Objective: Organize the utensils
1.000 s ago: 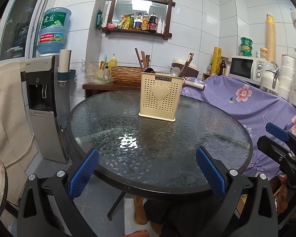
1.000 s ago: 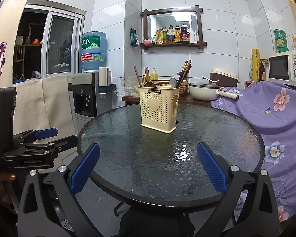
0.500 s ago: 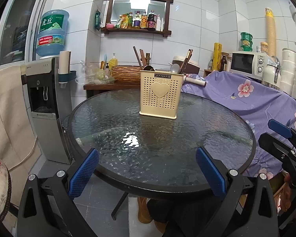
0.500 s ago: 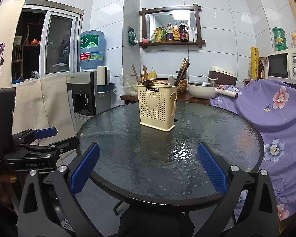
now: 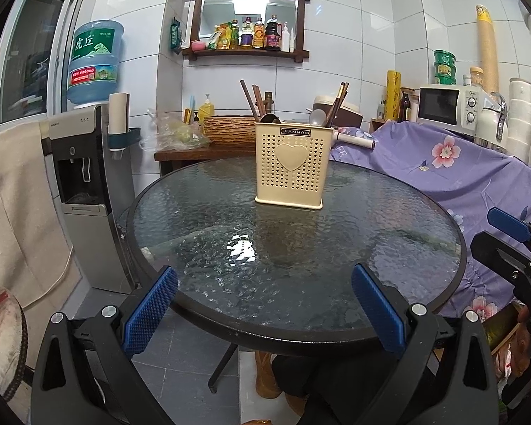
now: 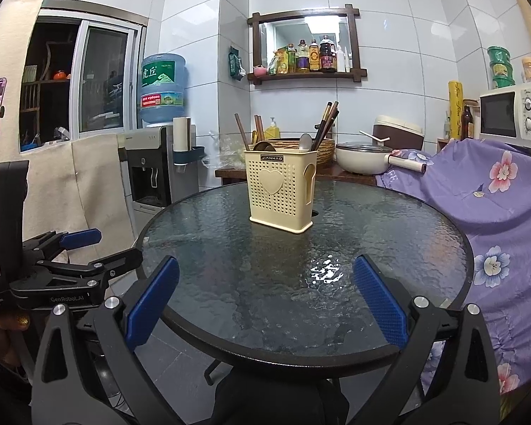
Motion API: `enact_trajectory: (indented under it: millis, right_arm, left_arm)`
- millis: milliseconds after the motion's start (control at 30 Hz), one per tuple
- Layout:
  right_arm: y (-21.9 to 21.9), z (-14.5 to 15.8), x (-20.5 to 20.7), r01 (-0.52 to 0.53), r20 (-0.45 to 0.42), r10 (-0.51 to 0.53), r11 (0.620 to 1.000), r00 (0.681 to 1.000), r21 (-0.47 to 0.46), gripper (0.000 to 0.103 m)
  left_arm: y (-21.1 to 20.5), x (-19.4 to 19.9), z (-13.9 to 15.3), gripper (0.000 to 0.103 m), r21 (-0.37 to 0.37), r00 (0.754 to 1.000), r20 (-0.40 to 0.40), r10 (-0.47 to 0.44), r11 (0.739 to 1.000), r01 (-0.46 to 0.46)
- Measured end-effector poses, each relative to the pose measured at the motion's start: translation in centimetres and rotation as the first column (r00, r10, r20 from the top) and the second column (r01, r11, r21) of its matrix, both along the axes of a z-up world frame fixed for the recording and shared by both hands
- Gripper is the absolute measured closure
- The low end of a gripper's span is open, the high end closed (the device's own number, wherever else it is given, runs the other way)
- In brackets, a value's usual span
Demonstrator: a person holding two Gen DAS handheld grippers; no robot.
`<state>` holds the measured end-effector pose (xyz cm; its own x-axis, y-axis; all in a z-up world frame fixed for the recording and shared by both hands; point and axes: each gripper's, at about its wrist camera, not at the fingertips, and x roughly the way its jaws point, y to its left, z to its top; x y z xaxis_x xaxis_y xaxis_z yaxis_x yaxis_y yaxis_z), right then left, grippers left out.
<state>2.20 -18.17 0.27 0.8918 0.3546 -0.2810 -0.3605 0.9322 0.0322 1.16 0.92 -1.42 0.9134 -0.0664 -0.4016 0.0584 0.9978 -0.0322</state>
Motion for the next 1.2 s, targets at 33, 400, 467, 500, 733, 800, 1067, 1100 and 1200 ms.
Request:
enact_trajectory:
  millis: [33,400,467,500,733,800,1067,1100,1200]
  right_arm:
    - [-0.02,0.01,-0.01,0.000,-0.001,0.000,1.000,1.000,-0.001,0.006]
    - [-0.06,-0.03,0.02,0.000,-0.004,0.000,1.000,1.000,0.000,0.006]
    - [-0.04,-0.04,0.00,0.000,-0.005,0.000,1.000,1.000,-0.002,0.006]
    - [-0.03,-0.04,-0.01,0.000,-0.004,0.000,1.000,1.000,-0.003,0.006]
    - [0.10,-0.04,-0.01,-0.003,-0.008,0.003,1.000,1.000,-0.005,0.006]
    - [0.05,-0.07,-0.04,-0.004,-0.008,0.004,1.000,1.000,-0.005,0.006]
    - [-0.01,-0.07,-0.03,-0.005,-0.010,0.005,1.000,1.000,-0.005,0.006]
    - [-0.03,-0.07,0.01,-0.005,-0.010,0.005,1.000,1.000,-0.005,0.006]
    - [-0.02,-0.10,-0.02,-0.005,-0.010,0.005,1.000,1.000,-0.006,0.006]
  left_arm:
    - [-0.05,-0.03,-0.03,0.006,0.001,1.000,0.000,-0.001,1.000,0.001]
    - [-0.36,-0.13,0.03,0.006,0.011,1.000,0.003,-0.003,1.000,0.003]
    - [-0.39,-0.16,0.04,0.006,0.014,1.000,0.002,-0.004,1.000,0.004]
    - [-0.41,-0.18,0.08,0.006,0.014,1.000,0.002,-0.004,1.000,0.004]
    - [-0.39,-0.19,0.08,0.006,0.012,1.000,-0.001,-0.005,1.000,0.005]
    - [-0.40,-0.22,0.18,0.006,0.014,1.000,-0.001,-0.005,1.000,0.005]
    - [-0.42,-0.21,0.16,0.006,0.013,1.000,-0.003,-0.006,1.000,0.006]
    - [-0.39,-0.20,0.19,0.006,0.014,1.000,-0.003,-0.007,1.000,0.007]
    - [-0.41,-0.20,0.22,0.006,0.014,1.000,-0.003,-0.007,1.000,0.007]
